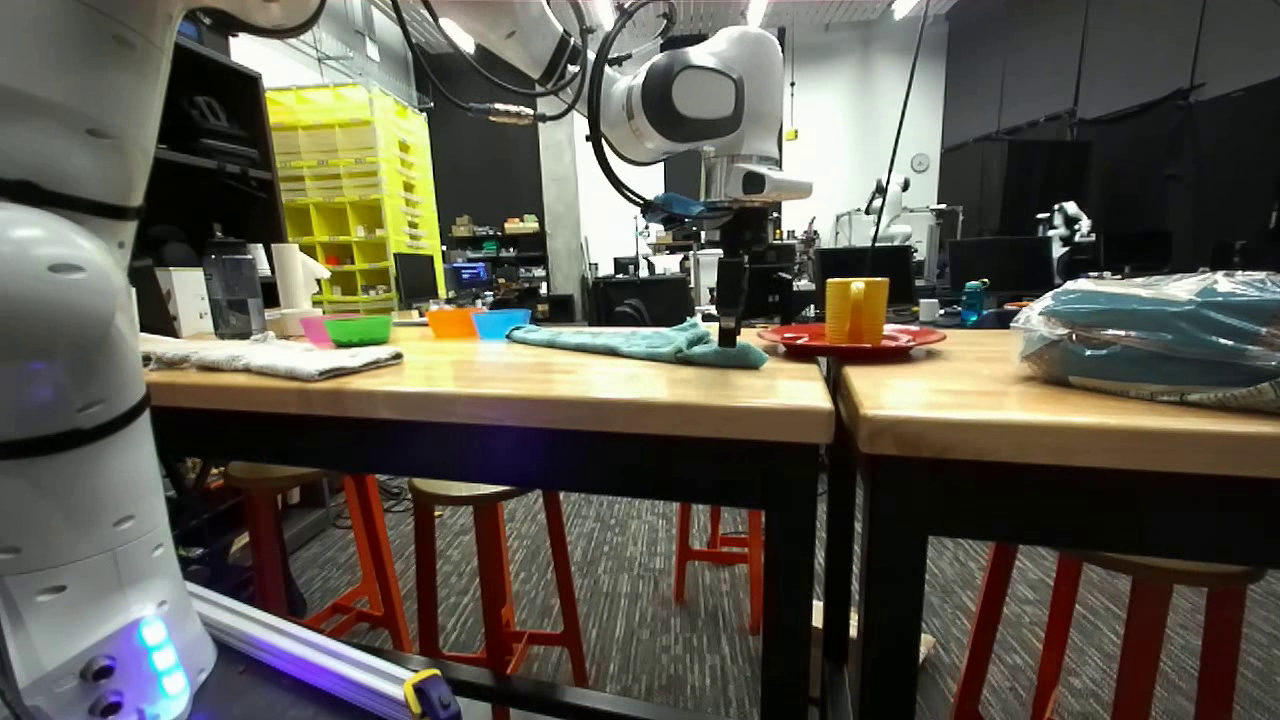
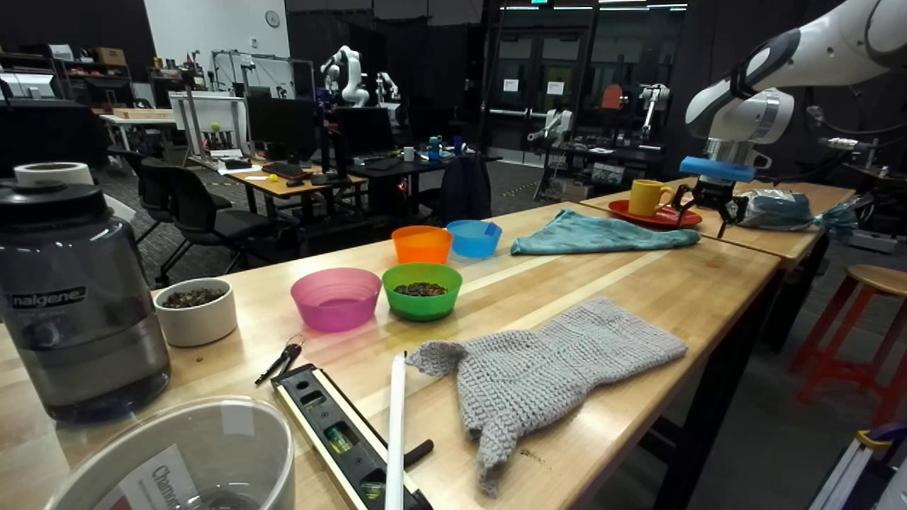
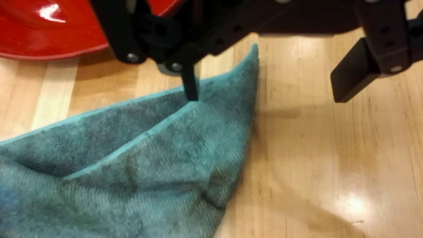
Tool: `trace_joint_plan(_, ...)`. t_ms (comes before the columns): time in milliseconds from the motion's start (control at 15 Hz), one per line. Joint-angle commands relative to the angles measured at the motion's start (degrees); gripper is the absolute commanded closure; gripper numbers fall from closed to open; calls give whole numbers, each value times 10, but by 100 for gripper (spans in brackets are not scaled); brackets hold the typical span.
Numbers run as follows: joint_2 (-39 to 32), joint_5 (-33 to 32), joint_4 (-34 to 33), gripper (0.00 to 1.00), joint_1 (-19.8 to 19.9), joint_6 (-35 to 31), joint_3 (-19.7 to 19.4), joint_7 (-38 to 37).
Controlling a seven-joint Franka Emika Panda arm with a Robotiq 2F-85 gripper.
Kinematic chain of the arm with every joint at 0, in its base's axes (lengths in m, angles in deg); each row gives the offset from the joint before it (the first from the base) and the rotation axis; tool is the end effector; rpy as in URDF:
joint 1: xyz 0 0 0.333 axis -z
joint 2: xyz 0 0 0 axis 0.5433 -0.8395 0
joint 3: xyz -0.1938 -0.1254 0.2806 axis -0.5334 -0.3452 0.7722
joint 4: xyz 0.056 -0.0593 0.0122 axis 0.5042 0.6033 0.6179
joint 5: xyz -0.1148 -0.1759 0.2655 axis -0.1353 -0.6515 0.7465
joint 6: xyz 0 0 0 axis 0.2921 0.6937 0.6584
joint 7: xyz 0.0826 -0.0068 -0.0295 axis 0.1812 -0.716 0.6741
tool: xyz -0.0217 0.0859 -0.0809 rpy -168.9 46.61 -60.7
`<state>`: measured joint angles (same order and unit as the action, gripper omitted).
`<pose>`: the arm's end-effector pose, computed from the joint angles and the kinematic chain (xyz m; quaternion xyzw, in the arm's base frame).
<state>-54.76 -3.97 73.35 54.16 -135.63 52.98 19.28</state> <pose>0.4401 -0.3900 0.4712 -0.7559 0.6543 -0.0040 0.0208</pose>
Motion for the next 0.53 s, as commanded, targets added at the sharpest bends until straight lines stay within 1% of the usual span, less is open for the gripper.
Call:
trace_joint_plan(0, 22, -3, 30, 0, -8, -50, 1, -25)
trace_joint_plan(133, 16, -10, 28, 0, -10, -65, -1, -39)
trace_joint_plan(333, 9, -18, 26, 0, -11, -60, -2, -58)
trace_joint_plan(400, 9, -20, 26, 11, -11, -57, -1, -60)
trace_joint_plan(467, 9, -22, 27, 10, -11, -58, -1, -63)
